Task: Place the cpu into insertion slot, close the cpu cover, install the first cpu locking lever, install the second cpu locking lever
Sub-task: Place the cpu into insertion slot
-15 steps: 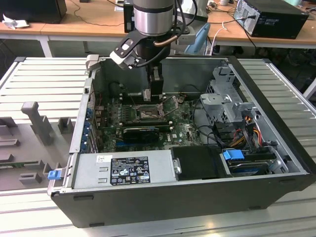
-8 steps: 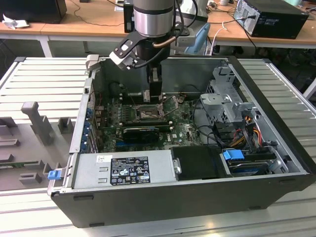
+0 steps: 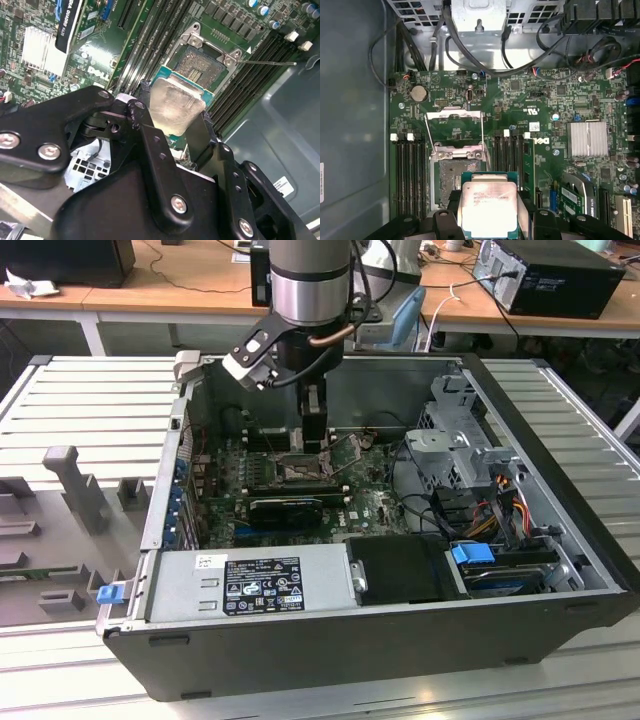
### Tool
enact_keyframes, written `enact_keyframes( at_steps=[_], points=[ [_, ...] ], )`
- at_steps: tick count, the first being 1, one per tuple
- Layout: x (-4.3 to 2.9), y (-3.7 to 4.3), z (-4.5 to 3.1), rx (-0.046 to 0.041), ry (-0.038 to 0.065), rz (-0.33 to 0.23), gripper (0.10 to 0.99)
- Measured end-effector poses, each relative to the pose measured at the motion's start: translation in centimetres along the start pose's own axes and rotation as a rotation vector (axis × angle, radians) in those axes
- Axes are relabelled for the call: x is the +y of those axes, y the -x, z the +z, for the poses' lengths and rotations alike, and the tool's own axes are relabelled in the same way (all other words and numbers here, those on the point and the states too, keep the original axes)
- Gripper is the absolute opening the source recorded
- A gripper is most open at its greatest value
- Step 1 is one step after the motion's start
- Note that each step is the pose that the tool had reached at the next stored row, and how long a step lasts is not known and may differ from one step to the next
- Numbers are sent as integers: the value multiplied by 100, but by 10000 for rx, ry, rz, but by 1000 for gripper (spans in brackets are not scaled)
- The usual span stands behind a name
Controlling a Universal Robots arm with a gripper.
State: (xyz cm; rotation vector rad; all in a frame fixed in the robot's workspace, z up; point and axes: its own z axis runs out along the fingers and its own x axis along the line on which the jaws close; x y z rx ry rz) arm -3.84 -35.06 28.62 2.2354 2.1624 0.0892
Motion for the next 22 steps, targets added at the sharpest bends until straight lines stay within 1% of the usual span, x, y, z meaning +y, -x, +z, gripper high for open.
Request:
enact_keyframes(
  at_steps=[3, 22],
  points=[
    [-2, -24, 36, 5, 2, -3, 529],
    [-8, -25, 131, 2, 0, -4, 529]
  ],
)
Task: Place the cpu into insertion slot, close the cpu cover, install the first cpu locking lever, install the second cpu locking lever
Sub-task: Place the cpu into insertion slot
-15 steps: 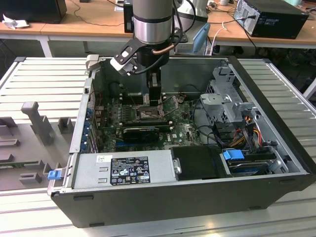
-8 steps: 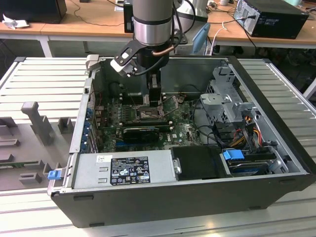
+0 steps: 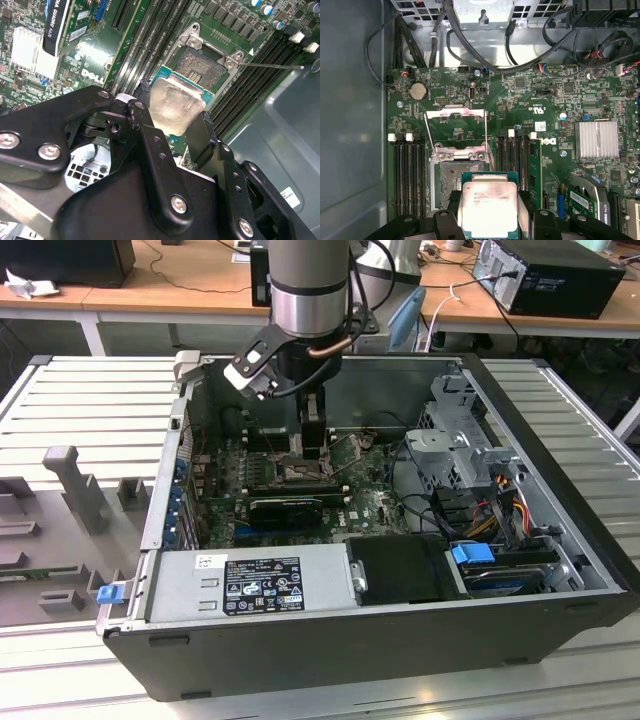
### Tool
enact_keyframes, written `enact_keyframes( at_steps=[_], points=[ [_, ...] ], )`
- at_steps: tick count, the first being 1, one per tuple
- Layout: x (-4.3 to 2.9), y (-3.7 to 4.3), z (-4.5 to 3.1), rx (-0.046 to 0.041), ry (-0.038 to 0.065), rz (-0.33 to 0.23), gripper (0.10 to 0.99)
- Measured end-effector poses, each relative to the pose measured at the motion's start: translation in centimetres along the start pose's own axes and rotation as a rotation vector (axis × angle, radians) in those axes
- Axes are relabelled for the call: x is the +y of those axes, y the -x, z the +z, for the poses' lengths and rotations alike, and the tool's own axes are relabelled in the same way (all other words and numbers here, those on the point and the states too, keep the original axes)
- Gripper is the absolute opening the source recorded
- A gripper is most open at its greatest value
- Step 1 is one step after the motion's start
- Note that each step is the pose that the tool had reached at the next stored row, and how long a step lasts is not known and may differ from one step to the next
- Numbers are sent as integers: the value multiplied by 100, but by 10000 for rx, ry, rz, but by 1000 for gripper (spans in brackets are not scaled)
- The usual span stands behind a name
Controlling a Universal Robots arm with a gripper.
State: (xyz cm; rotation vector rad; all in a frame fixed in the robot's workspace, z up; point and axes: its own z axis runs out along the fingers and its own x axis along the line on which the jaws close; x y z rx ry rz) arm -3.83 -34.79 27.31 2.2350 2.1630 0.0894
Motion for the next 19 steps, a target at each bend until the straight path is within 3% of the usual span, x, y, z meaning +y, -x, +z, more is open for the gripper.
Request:
enact_keyframes(
  at_steps=[11, 19],
  points=[
    [-3, 1, 43, 1, 0, 0, 529],
    [-8, -31, 128, 0, 0, -3, 529]
  ],
)
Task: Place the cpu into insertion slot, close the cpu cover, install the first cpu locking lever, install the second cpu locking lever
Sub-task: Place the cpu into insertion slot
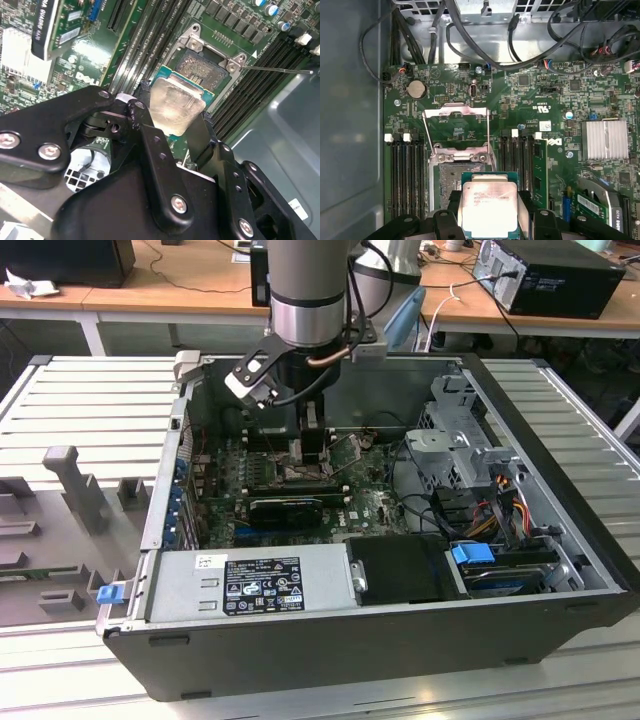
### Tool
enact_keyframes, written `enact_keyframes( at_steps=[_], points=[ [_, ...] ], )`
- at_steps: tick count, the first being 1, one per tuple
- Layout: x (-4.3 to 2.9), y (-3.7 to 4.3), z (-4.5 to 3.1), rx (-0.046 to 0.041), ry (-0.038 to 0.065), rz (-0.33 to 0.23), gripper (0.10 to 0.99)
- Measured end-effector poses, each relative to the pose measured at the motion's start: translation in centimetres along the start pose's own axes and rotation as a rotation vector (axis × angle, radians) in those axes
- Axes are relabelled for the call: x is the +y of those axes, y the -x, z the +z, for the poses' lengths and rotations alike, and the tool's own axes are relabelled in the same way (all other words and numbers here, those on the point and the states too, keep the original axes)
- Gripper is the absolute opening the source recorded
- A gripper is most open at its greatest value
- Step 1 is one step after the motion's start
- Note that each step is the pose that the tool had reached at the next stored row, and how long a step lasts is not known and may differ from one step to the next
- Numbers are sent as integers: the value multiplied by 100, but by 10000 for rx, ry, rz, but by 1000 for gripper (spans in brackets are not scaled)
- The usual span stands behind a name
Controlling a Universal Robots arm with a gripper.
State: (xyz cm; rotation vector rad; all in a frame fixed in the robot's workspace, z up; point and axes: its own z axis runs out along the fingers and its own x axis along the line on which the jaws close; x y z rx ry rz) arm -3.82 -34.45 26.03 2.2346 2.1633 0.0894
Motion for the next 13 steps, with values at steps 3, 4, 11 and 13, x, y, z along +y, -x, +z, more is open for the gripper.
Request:
enact_keyframes(
  at_steps=[3, 4, 11, 13],
  points=[
    [-5, -53, 67, 6, 4, -56, 529],
    [-8, -70, 95, 11, 7, -146, 529],
    [-22, -106, 223, 25, 7, -388, 529],
    [-28, -123, 258, 25, 7, -391, 529]
  ],
)
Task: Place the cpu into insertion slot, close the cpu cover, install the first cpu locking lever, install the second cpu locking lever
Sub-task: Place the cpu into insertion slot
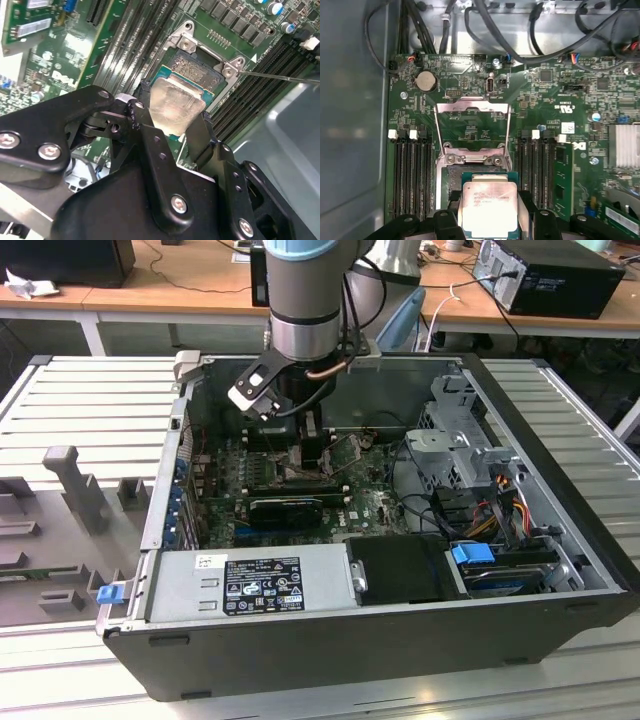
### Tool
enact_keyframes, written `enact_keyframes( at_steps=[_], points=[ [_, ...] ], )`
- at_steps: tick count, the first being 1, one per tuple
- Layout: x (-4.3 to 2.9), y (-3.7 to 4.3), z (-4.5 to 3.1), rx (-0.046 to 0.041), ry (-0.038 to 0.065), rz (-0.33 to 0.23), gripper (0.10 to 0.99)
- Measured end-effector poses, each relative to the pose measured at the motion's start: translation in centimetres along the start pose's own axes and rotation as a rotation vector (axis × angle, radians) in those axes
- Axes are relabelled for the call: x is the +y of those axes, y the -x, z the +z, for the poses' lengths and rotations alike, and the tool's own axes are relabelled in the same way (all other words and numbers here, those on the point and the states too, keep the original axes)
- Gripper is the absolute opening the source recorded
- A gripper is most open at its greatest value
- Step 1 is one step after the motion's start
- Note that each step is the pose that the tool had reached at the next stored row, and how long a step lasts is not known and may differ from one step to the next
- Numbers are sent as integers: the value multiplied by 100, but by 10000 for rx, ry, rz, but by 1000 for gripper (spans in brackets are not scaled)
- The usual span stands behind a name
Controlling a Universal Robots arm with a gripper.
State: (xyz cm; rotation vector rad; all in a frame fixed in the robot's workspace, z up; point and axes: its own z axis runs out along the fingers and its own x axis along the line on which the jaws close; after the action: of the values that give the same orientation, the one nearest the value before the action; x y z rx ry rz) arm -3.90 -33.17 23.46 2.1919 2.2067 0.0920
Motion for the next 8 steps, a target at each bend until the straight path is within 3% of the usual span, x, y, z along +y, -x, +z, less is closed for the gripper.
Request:
enact_keyframes(
  at_steps=[8],
  points=[
    [-75, -127, 212, 0, 1, 2, 529]
  ],
)
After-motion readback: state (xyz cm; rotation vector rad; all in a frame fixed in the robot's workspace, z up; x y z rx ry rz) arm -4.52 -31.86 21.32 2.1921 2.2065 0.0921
